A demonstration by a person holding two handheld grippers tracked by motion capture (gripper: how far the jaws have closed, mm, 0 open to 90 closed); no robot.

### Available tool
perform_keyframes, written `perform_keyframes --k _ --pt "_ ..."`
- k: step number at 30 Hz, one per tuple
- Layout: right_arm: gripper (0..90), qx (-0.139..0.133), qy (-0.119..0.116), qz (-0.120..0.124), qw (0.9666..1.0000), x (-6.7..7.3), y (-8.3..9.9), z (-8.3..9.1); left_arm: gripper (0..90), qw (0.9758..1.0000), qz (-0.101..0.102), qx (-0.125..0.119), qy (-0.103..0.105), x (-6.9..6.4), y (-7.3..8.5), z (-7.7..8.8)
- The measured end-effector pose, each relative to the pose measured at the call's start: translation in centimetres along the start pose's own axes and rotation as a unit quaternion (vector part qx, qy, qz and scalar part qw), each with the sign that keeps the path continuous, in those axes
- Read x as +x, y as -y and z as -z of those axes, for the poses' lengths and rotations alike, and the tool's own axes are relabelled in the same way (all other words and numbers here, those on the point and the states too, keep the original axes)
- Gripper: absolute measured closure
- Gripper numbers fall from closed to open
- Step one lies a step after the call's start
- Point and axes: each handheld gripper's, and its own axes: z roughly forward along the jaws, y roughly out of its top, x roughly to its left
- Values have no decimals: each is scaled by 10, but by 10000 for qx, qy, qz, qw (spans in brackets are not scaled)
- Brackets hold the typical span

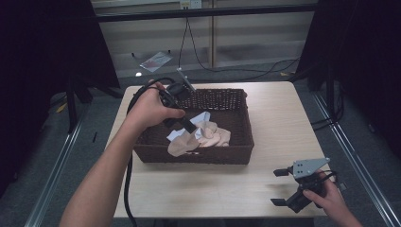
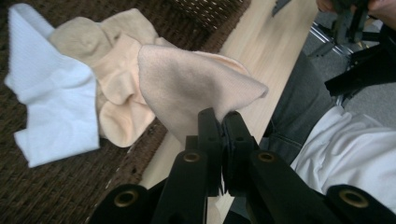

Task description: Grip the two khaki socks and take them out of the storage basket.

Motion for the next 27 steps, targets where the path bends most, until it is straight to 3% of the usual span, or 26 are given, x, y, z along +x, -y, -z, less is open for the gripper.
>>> perform_keyframes --k 13,27 --pt "14 40 29 -7 10000 0 0 0 880 9992 -315 55 241 -15 10 -32" --pt "15 30 2 -16 10000 0 0 0 874 9987 -338 121 356 -13 21 -71"
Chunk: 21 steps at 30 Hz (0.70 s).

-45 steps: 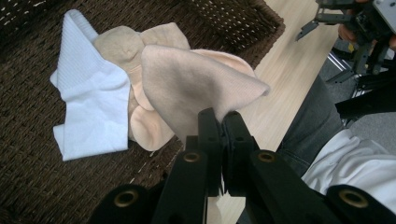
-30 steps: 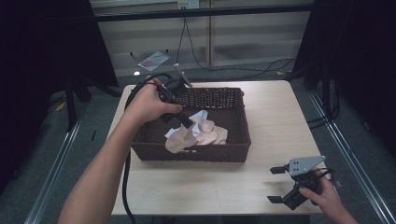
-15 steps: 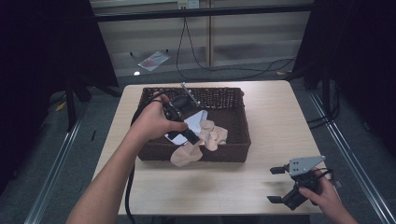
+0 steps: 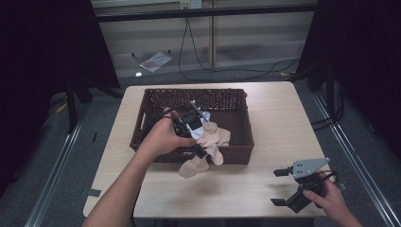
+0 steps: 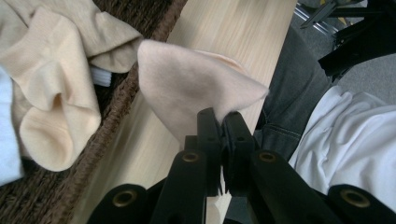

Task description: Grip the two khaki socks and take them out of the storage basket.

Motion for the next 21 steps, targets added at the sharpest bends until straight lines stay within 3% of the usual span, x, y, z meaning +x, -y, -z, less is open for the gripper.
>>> perform_keyframes --k 21 --pt "15 6 10 2 10000 0 0 0 843 9999 43 108 -98 8 10 -34"
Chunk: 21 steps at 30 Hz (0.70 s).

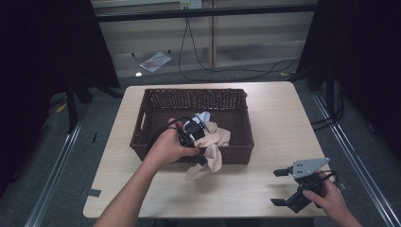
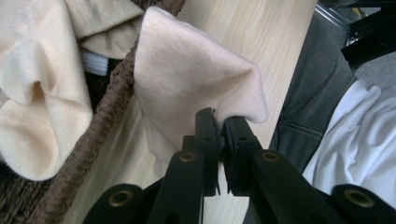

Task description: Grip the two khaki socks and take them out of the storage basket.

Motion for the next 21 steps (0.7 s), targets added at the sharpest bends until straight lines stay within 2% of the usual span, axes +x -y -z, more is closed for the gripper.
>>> perform_keyframes --k 1,3,4,5,7,8,9,10,11,13,15,18,19,21 --pt "15 -3 -8 -2 10000 0 0 0 759 10000 -64 34 -37 0 0 -1" --pt "15 -6 0 2 10000 0 0 0 725 10000 7 54 -52 -2 -1 0" --pt "15 -10 -13 1 10000 0 0 0 686 10000 -26 30 -79 -3 -1 0" --pt "15 -10 -15 3 10000 0 0 0 587 9999 -68 58 -135 -5 -3 6" --pt "14 3 6 1 10000 0 0 0 526 9998 -37 33 -187 -6 -4 10" --pt "15 0 5 3 10000 0 0 0 526 9997 -97 55 -214 -7 -6 15" --pt "15 0 -3 -2 10000 0 0 0 505 9996 -41 -30 -278 -8 -8 20" --pt "15 3 -8 0 10000 0 0 0 465 9996 -37 -35 -294 -9 -9 23" --pt "15 3 -8 0 10000 0 0 0 465 9996 -45 28 -286 -10 -11 27" --pt "15 9 4 5 10000 0 0 0 417 9992 -40 -80 -392 -12 -15 34" --pt "15 -1 5 3 10000 0 0 0 361 9988 -79 -66 -472 -11 -19 40" --pt "15 -1 4 5 10000 0 0 0 284 9978 24 -242 -620 -9 -25 47" --pt "15 12 12 8 10000 0 0 0 244 9968 16 -411 -688 -6 -27 49" --pt "15 3 2 10 10000 0 0 0 228 9965 22 -422 -716 -3 -28 50"
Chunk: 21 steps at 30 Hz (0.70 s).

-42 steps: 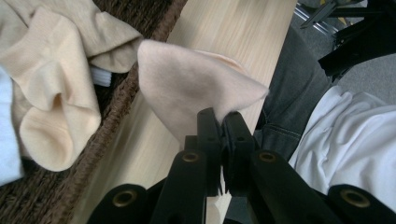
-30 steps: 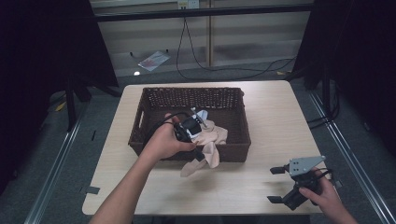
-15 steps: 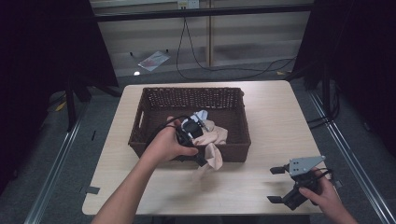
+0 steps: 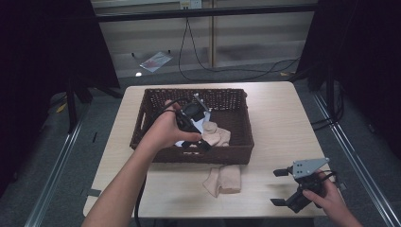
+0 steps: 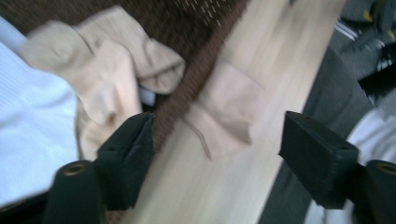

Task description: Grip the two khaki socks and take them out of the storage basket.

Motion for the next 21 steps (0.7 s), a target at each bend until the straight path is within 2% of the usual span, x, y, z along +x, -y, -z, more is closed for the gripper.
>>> perform_keyframes --k 1,3,4,6,7,13,16,17,21 --pt "15 -2 -13 -3 10000 0 0 0 205 10000 62 -55 -38 3 -1 0" --pt "14 0 -8 -3 10000 0 0 0 190 9999 56 -128 -94 9 -2 -2" --pt "15 -4 3 5 10000 0 0 0 166 9996 94 -121 -223 15 -3 -5" --pt "15 3 20 13 10000 0 0 1 157 9995 118 -128 -280 19 -3 -8" --pt "15 -3 23 8 10000 0 0 1 153 9991 163 -210 -318 23 -3 -11" --pt "15 -1 -1 9 10000 0 0 0 138 9985 242 -338 -362 38 -2 -22" --pt "15 2 16 20 10000 0 0 1 137 9981 256 -332 -445 43 -2 -28" --pt "15 -2 20 8 10000 0 0 1 137 9977 316 -368 -468 45 -1 -31" --pt "15 -2 -1 20 10000 0 0 0 129 9976 373 -357 -463 56 1 -41"
